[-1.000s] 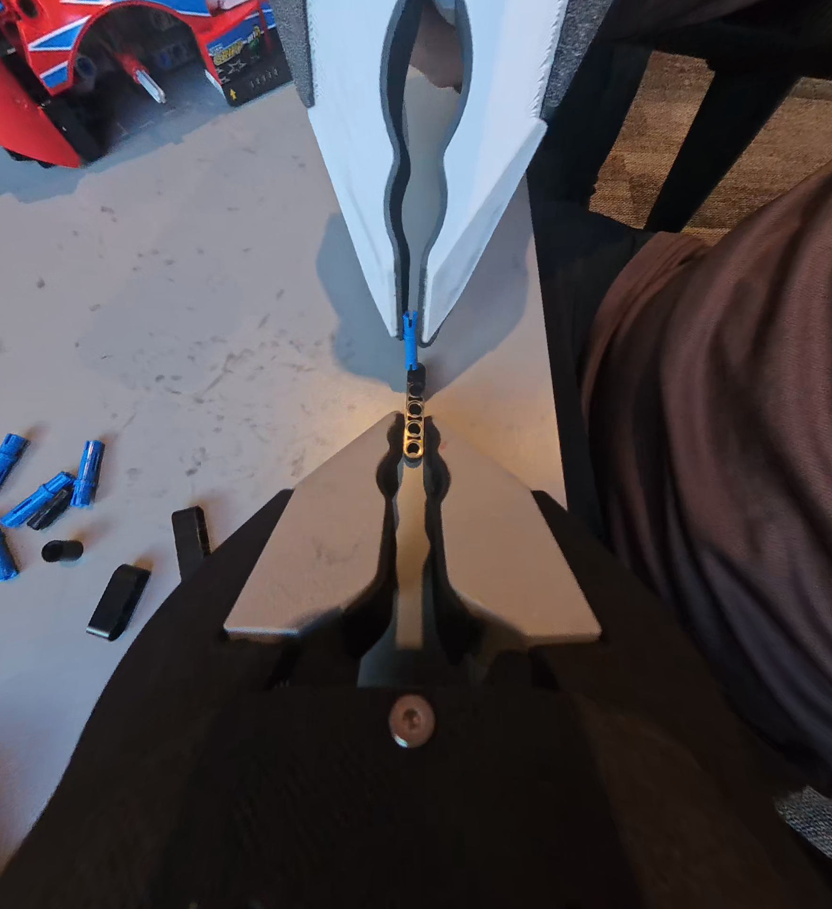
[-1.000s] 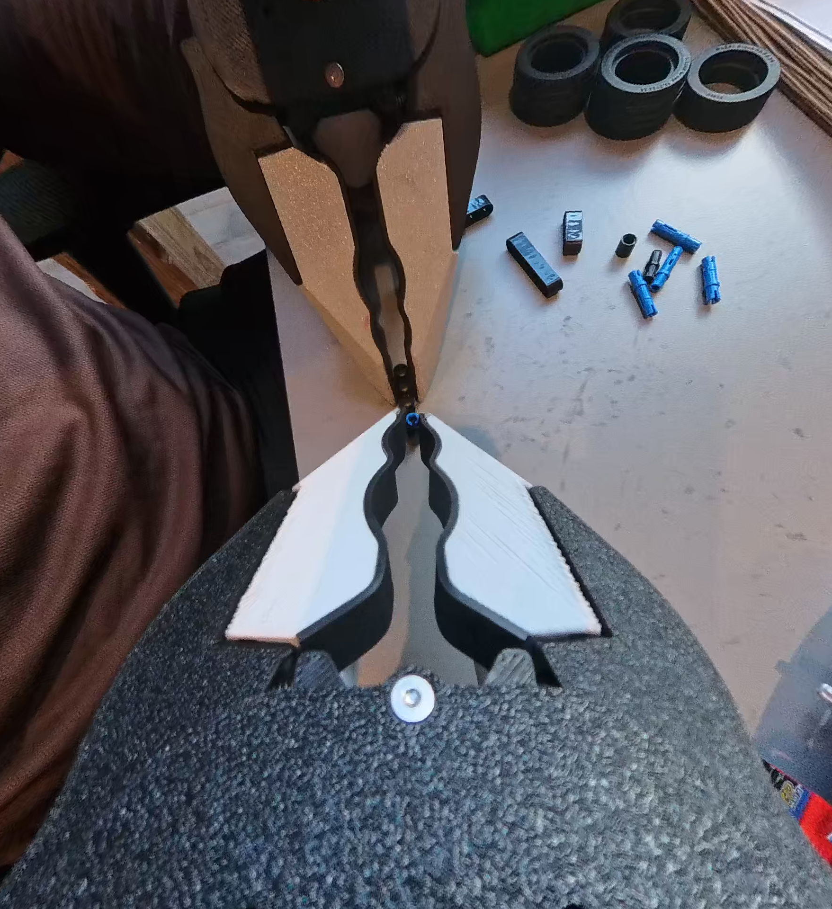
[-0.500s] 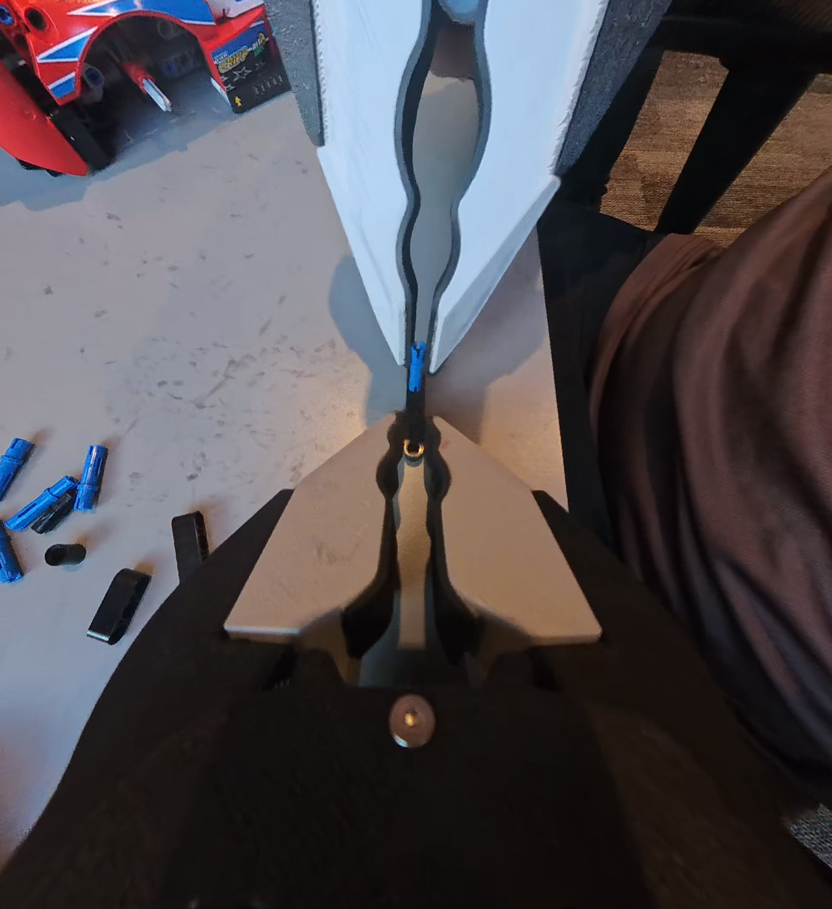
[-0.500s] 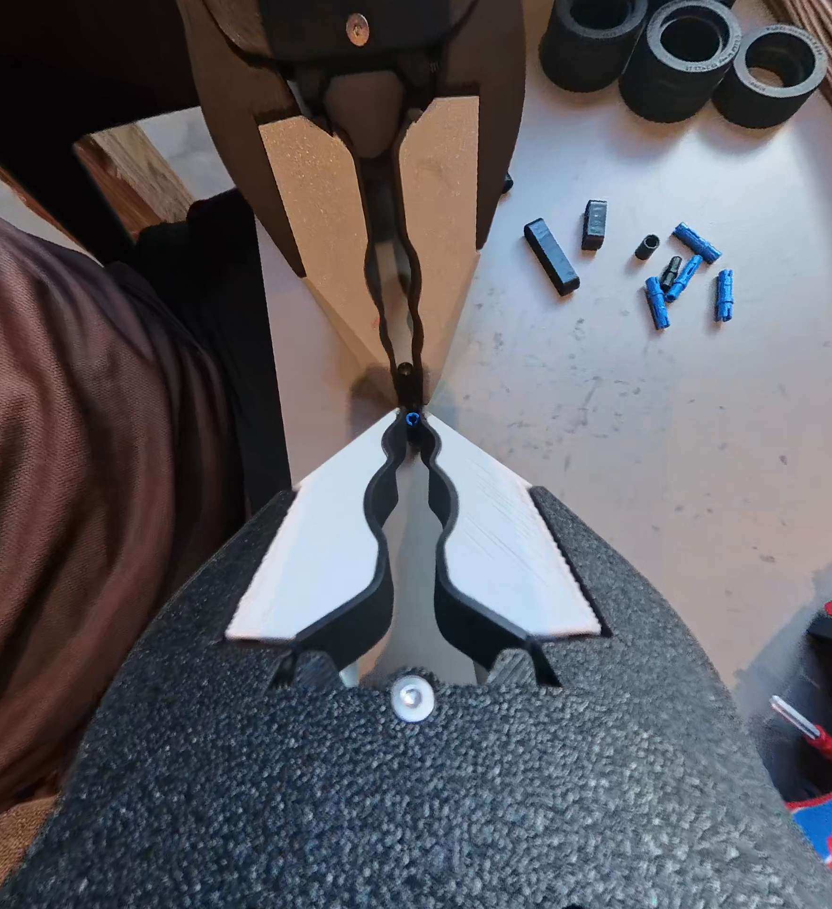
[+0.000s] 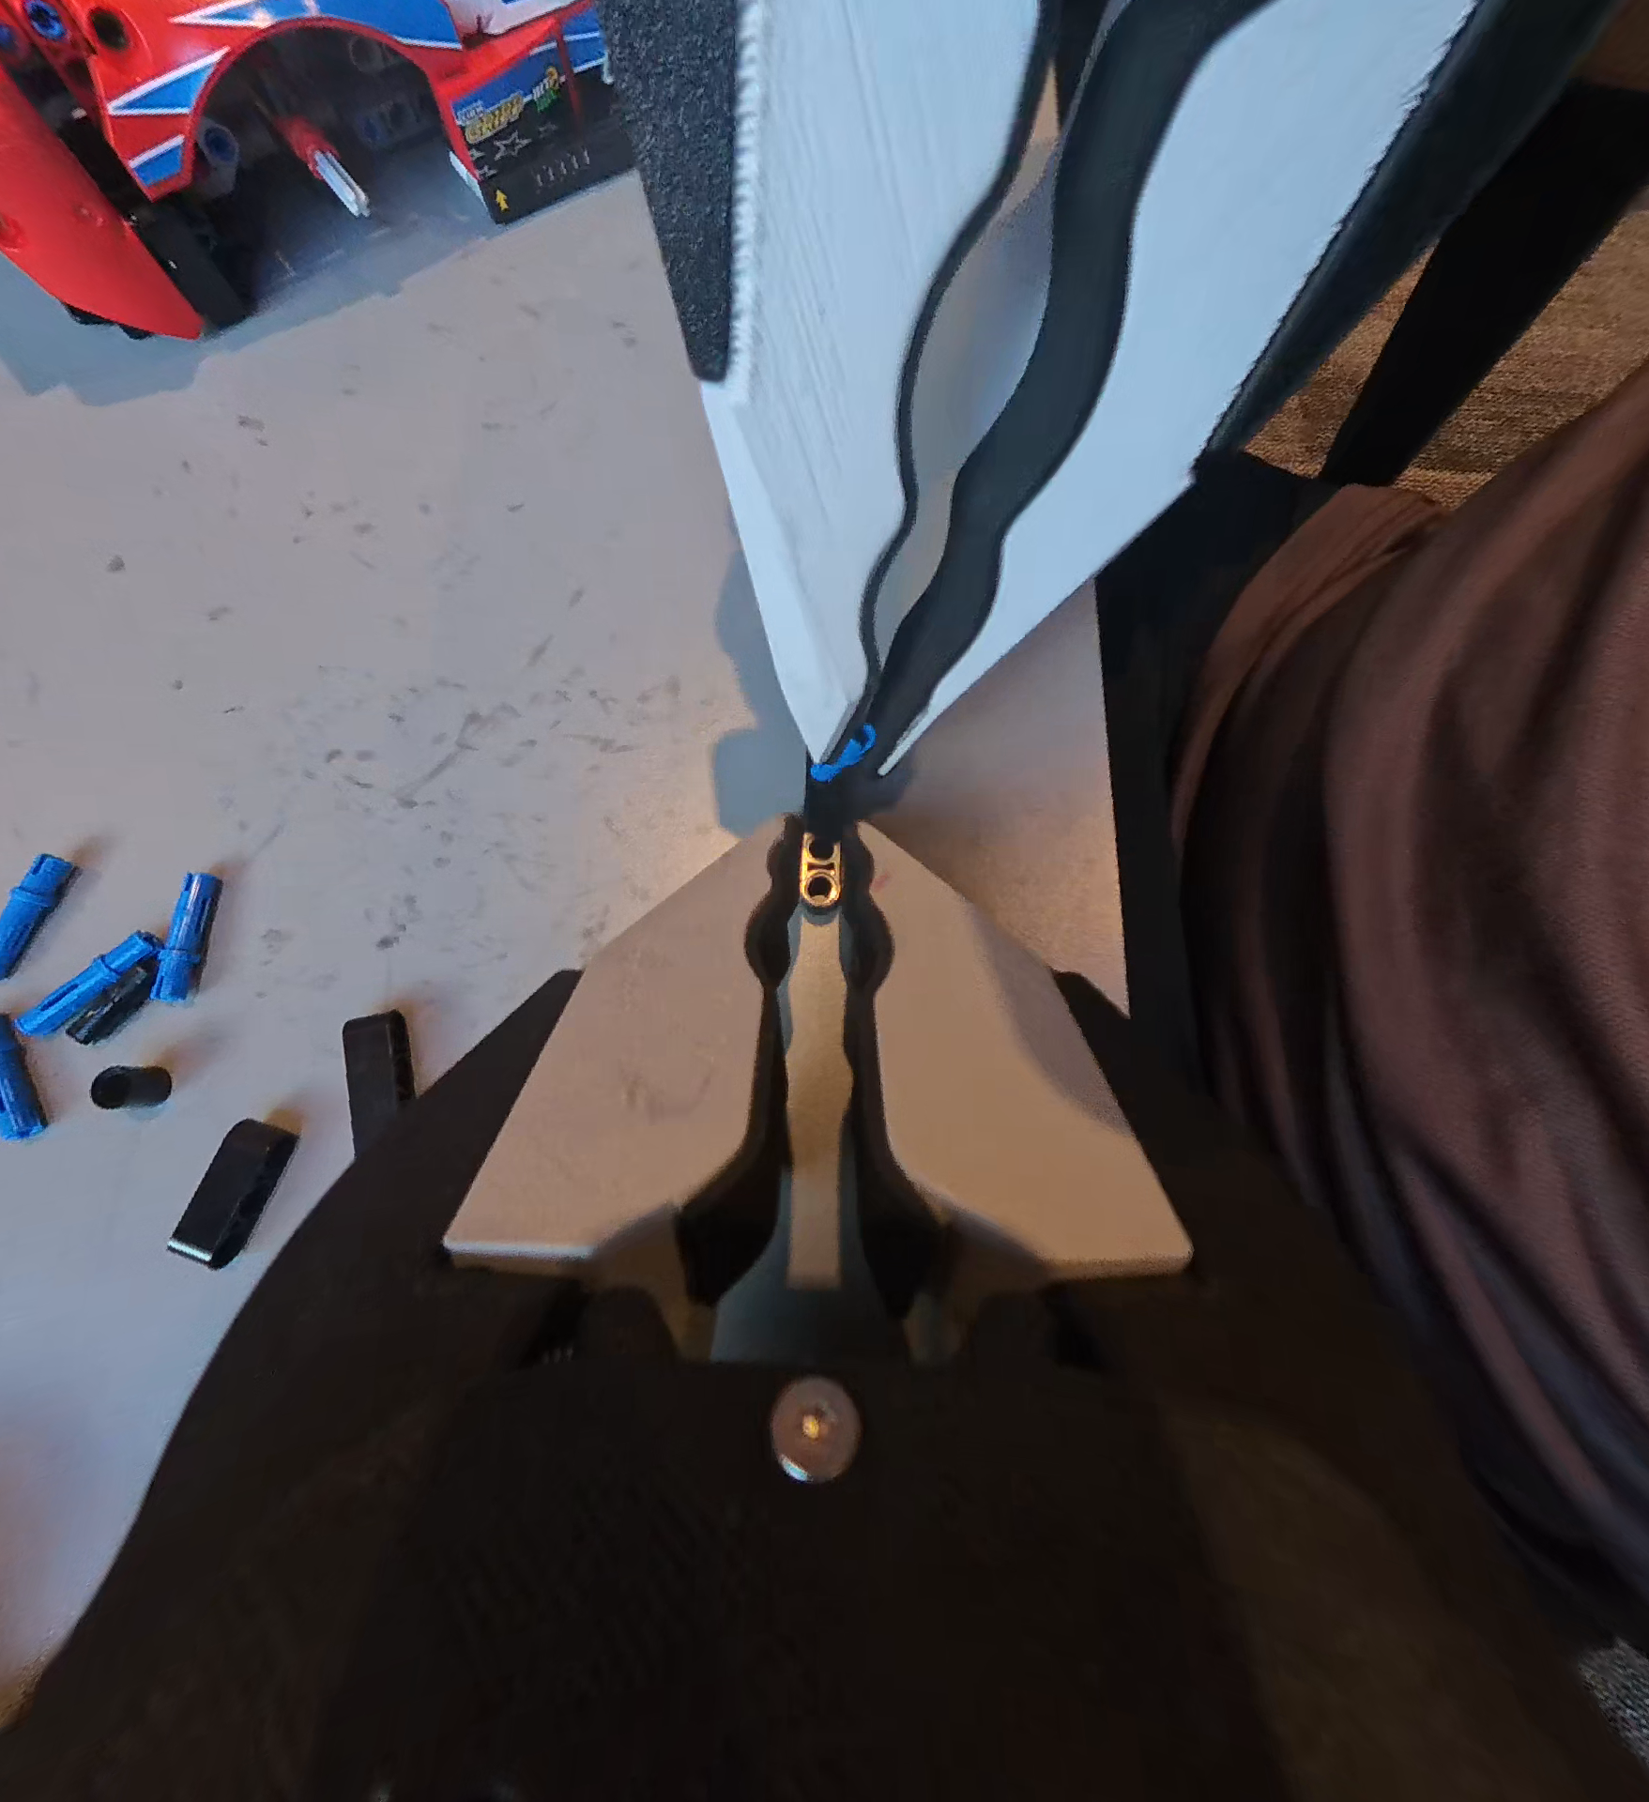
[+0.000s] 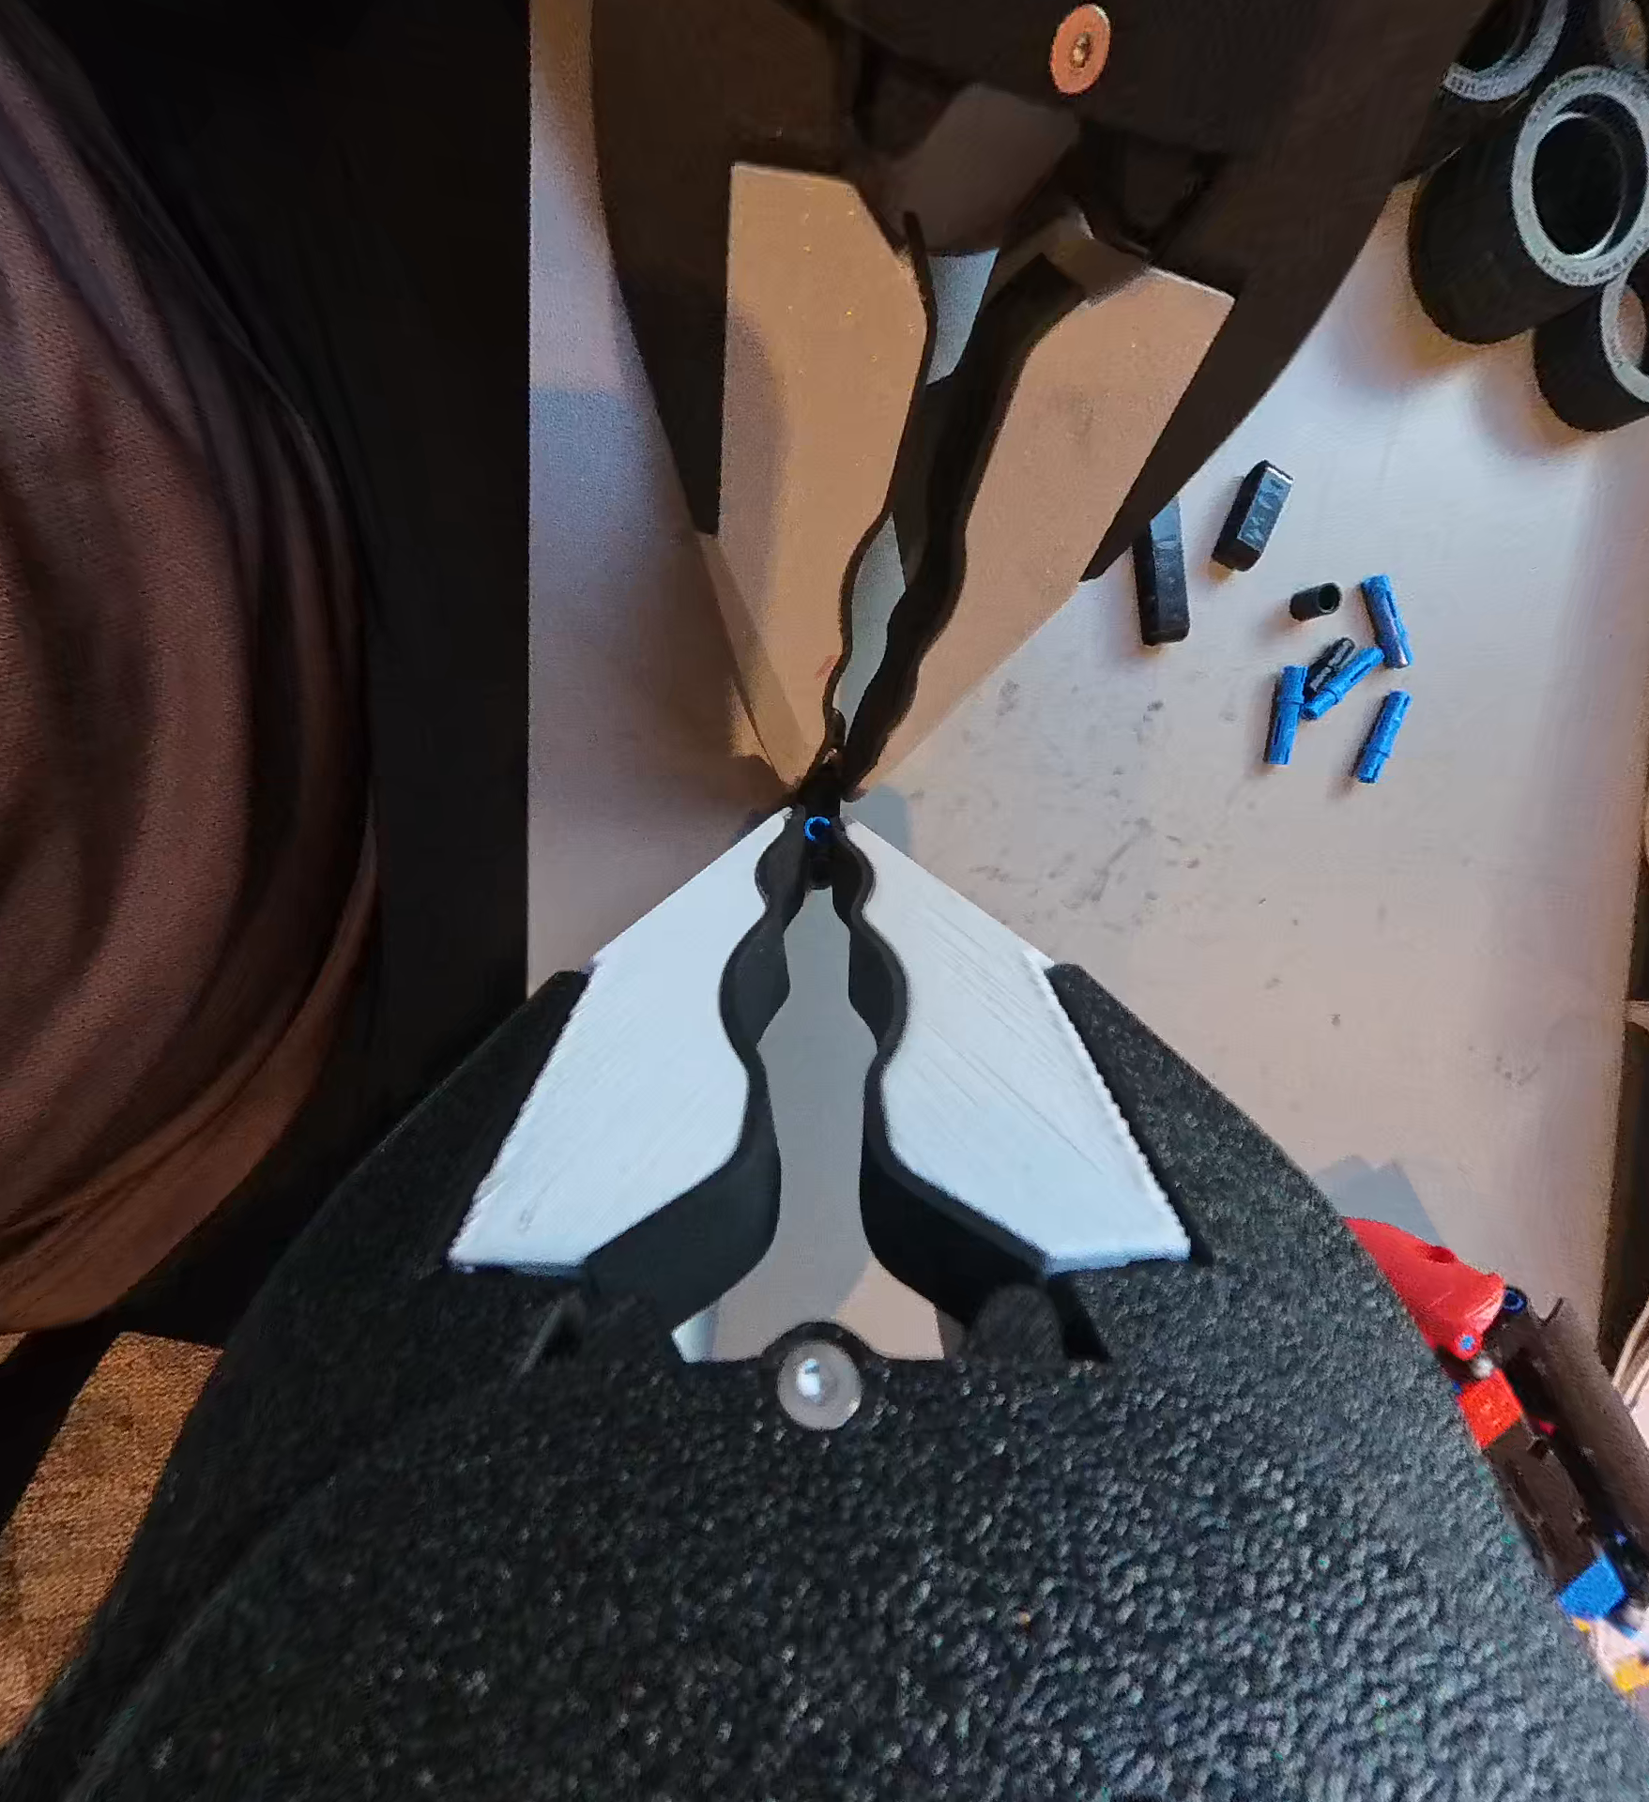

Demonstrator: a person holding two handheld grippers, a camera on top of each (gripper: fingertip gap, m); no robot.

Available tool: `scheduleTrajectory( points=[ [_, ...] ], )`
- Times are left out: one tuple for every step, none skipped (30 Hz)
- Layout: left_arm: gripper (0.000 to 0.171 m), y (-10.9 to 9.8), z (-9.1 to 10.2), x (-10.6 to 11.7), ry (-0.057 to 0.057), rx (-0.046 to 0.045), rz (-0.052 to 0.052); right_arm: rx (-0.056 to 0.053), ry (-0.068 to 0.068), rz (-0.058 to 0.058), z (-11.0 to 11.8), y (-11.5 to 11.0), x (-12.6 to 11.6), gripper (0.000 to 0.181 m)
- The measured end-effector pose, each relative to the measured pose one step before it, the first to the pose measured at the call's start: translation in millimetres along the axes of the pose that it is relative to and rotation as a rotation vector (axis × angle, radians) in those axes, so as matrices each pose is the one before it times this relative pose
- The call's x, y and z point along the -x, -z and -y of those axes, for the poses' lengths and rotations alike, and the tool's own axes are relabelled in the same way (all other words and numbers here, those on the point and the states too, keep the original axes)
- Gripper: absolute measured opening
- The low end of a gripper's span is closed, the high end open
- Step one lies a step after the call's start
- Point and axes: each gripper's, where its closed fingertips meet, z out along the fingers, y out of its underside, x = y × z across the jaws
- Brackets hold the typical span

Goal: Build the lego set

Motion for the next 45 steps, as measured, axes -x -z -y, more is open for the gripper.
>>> scheduleTrajectory(
  points=[
    [0.005,-0.11,0.05,0.56,0.0018,0.00015,0.0094,-0.0067,-0.0094,0.0118,-0.23,-0.02,-0.35,0.004],
    [0.005,-0.15,0.16,0.33,-0.0018,0.00034,0.0115,-0.0157,-0.0255,0.0198,-0.23,-0.08,-0.07,0.004],
    [0.005,-0.32,0.25,0.14,-0.0014,-0.00045,0.0108,-0.0124,-0.0390,0.0243,-1.96,-1.14,-0.09,0.004],
    [0.006,-0.31,0.50,-0.29,-0.0033,-0.00196,0.0083,-0.0169,-0.0514,0.0317,-2.71,-2.08,0.14,0.004],
    [0.006,-0.30,0.09,-0.08,-0.0053,0.00191,0.0086,-0.0352,-0.0579,0.0361,-0.73,-0.67,-0.08,0.004],
    [0.006,-0.31,0.16,-0.41,-0.0027,-0.00032,0.0022,-0.0342,-0.0478,0.0305,0.25,0.10,-0.02,0.004],
    [0.006,0.01,0.00,0.05,0.0016,-0.00011,-0.0008,-0.0216,-0.0201,0.0117,0.16,0.01,-0.01,0.004],
    [0.006,0.09,-0.03,-0.02,0.0047,-0.00039,-0.0043,-0.0078,0.0021,-0.0066,0.18,-0.24,-0.12,0.004],
    [0.006,0.10,-0.04,0.10,0.0063,-0.00001,-0.0052,0.0002,0.0132,-0.0175,0.09,-0.16,-0.15,0.004],
    [0.006,0.09,0.00,0.00,0.0066,-0.00024,-0.0057,0.0003,0.0155,-0.0201,0.03,-0.17,-0.19,0.004],
    [0.006,0.14,-0.07,0.13,0.0055,0.00002,-0.0038,-0.0046,0.0055,-0.0156,0.00,-0.15,-0.25,0.005],
    [0.006,-0.09,-0.01,0.02,0.0027,-0.00015,-0.0021,-0.0087,-0.0072,-0.0066,0.02,-0.02,-0.05,0.005],
    [0.006,-0.07,0.10,0.05,0.0004,-0.00034,0.0000,-0.0087,-0.0077,-0.0026,-0.10,0.21,-0.03,0.005],
    [0.006,-0.42,0.31,-0.08,-0.0019,-0.00097,0.0007,-0.0056,0.0007,-0.0058,-0.24,0.72,-0.40,0.005],
    [0.006,-0.58,0.51,-0.09,-0.0035,-0.00002,0.0032,-0.0037,-0.0032,-0.0058,-0.08,1.17,-0.81,0.005],
    [0.006,-0.29,0.33,0.39,-0.0025,0.00068,0.0058,-0.0184,-0.0138,0.0003,1.88,2.48,-0.69,0.005],
    [0.006,-0.01,0.02,0.20,0.0007,-0.00013,0.0018,-0.0425,-0.0239,0.0074,4.74,4.22,-0.54,0.003],
    [0.006,0.09,-0.04,0.26,0.0033,-0.00013,-0.0009,-0.0531,-0.0307,0.0049,6.36,5.60,-1.96,0.000],
    [0.005,0.03,0.02,0.32,0.0035,-0.00023,0.0000,-0.0411,-0.0262,0.0001,5.33,5.11,-2.68,0.000],
    [0.005,0.07,-0.05,0.50,0.0027,-0.00006,0.0024,-0.0112,-0.0107,-0.0046,1.50,3.10,-2.43,0.000],
    [0.005,0.11,0.02,0.61,0.0010,0.00034,0.0039,0.0120,0.0077,-0.0138,-1.48,0.92,-2.05,0.000],
    [0.005,0.08,0.02,0.04,-0.0009,0.00043,0.0019,0.0188,0.0191,-0.0143,-2.19,-0.68,-0.49,0.000],
    [0.005,0.01,0.05,0.51,-0.0016,0.00087,0.0048,0.0195,0.0187,-0.0069,-1.89,-1.91,1.45,0.000],
    [0.005,0.02,0.03,0.36,-0.0042,0.00077,0.0060,0.0186,0.0131,-0.0029,-1.63,-2.35,1.91,0.000],
    [0.006,0.01,0.28,-0.35,-0.0075,-0.00080,0.0028,0.0157,0.0069,-0.0033,-1.44,-2.11,1.11,0.000],
    [0.006,-0.06,0.25,-0.58,-0.0051,-0.00114,-0.0006,0.0073,0.0033,-0.0042,-0.96,-1.25,0.36,0.001],
    [0.006,0.27,0.18,-0.83,0.0034,-0.00180,-0.0101,-0.0036,0.0037,-0.0108,0.09,-0.01,-1.18,0.012],
    [0.006,0.83,0.85,-0.87,0.0172,-0.00821,-0.0213,-0.0119,0.0093,-0.0223,0.88,0.99,-2.83,0.025],
    [0.006,1.93,1.95,0.08,0.0311,-0.01788,-0.0267,-0.0216,0.0277,-0.0166,2.17,1.84,-0.75,0.032],
    [0.006,2.61,2.64,-0.89,0.0447,-0.02442,-0.0431,-0.0264,0.0451,-0.0124,3.30,2.35,1.72,0.032],
    [0.005,2.50,1.53,-3.35,0.0636,-0.01722,-0.0712,-0.0218,0.0535,-0.0272,3.64,2.32,0.70,0.033],
    [0.005,2.60,2.00,-0.52,0.0731,-0.02110,-0.0562,-0.0082,0.0575,-0.0343,2.60,1.69,0.18,0.033],
    [0.005,3.18,3.31,1.33,0.0610,-0.02832,-0.0381,0.0065,0.0585,-0.0295,1.21,0.48,0.97,0.033],
    [0.005,2.79,2.74,-0.41,0.0478,-0.02397,-0.0398,0.0149,0.0587,-0.0326,0.48,-0.36,0.50,0.033],
    [0.005,2.12,2.15,-0.05,0.0413,-0.01938,-0.0283,0.0190,0.0543,-0.0315,-0.12,-1.19,0.43,0.033],
    [0.005,1.17,1.05,-0.76,0.0351,-0.01245,-0.0247,0.0229,0.0428,-0.0227,-0.80,-1.82,1.07,0.033],
    [0.005,0.58,0.15,-1.57,0.0267,-0.00567,-0.0234,0.0190,0.0289,-0.0237,-0.52,-1.93,-0.03,0.032],
    [0.005,0.13,0.59,-1.97,0.0200,-0.00756,-0.0207,0.0069,0.0170,-0.0202,0.53,-1.55,-0.30,0.032],
    [0.005,-0.01,0.42,-1.30,0.0164,-0.00639,-0.0136,-0.0019,0.0059,-0.0116,1.24,-1.34,-0.26,0.030],
    [0.005,-0.07,0.27,-0.60,0.0087,-0.00403,-0.0055,-0.0004,0.0000,-0.0090,0.60,-1.34,-0.47,0.027],
    [0.005,0.06,0.27,-0.18,-0.0016,-0.00364,0.0006,0.0063,0.0022,-0.0074,-0.60,-1.76,-0.47,0.027],
    [0.005,0.12,0.12,0.31,-0.0023,-0.00257,0.0050,0.0079,0.0076,-0.0085,-0.79,-1.84,-0.27,0.027],
    [0.005,0.13,0.00,0.01,0.0001,-0.00223,0.0011,0.0056,0.0121,-0.0143,-0.31,-1.46,-0.63,0.027],
    [0.005,0.59,0.60,0.71,0.0028,-0.00637,0.0038,0.0053,0.0143,-0.0210,-0.03,-1.07,-1.28,0.027],
    [0.005,0.99,1.18,0.68,0.0060,-0.01079,0.0009,0.0051,0.0157,-0.0260,0.21,-0.72,-1.95,0.027]
  ],
)
